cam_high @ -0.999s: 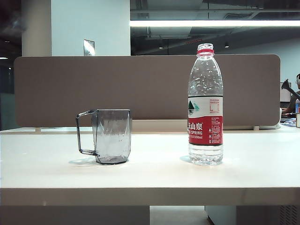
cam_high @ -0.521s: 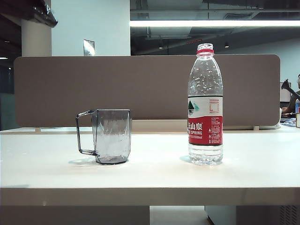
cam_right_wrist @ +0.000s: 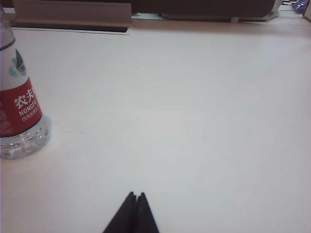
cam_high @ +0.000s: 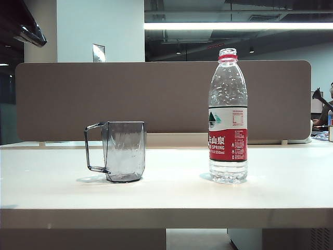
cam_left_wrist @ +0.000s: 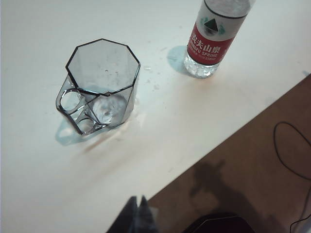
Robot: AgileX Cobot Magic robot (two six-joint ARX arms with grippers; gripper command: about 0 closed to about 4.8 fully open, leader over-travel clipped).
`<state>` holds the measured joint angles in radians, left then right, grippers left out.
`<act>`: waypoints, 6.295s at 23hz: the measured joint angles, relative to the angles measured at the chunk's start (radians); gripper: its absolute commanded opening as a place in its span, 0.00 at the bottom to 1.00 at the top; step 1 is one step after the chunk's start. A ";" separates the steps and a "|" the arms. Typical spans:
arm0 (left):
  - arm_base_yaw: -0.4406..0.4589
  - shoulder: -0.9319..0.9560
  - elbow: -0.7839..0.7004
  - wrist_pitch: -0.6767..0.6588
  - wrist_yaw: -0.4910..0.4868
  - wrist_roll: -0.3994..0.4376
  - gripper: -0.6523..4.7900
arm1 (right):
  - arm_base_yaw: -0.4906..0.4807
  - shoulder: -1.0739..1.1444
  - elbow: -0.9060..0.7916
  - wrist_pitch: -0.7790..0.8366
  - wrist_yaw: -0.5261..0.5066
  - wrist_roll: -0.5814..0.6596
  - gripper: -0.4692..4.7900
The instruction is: Pick up the mineral water bottle on the table and pour water into the mug until it's full.
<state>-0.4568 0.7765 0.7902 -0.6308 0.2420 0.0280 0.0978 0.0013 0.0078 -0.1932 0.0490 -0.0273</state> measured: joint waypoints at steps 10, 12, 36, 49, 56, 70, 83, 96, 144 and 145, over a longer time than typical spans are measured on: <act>0.000 0.000 0.000 -0.002 0.044 -0.044 0.11 | 0.000 0.000 0.000 0.000 0.000 0.000 0.11; 0.000 0.000 0.000 -0.002 0.044 -0.044 0.11 | 0.000 0.000 0.000 0.000 0.000 0.000 0.11; 0.000 0.000 0.000 -0.002 0.045 -0.044 0.11 | 0.002 0.640 1.324 0.580 0.238 -0.255 0.08; 0.000 0.001 0.000 -0.002 0.045 -0.044 0.11 | -0.114 1.579 1.516 0.623 0.105 0.099 0.08; 0.000 0.001 0.000 -0.002 0.045 -0.044 0.11 | -0.101 1.629 0.896 1.052 0.107 0.160 0.08; 0.000 0.002 0.000 -0.002 0.045 -0.044 0.11 | 0.188 1.560 0.175 1.566 0.224 0.107 0.09; 0.000 0.002 0.000 -0.002 0.045 -0.044 0.11 | 0.498 1.561 0.150 1.564 0.366 0.106 0.85; 0.000 0.002 0.000 -0.002 0.045 -0.044 0.11 | 0.506 1.769 0.311 1.562 0.261 0.106 0.99; 0.000 0.002 0.000 -0.002 0.045 -0.044 0.11 | 0.470 1.825 0.685 1.102 0.241 -0.536 0.47; 0.000 0.002 0.000 -0.002 0.045 -0.044 0.11 | 0.470 1.821 0.687 1.088 0.248 -0.576 0.47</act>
<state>-0.4568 0.7788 0.7902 -0.6331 0.2871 -0.0162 0.5674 1.8225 0.6952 0.8951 0.2974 -0.6033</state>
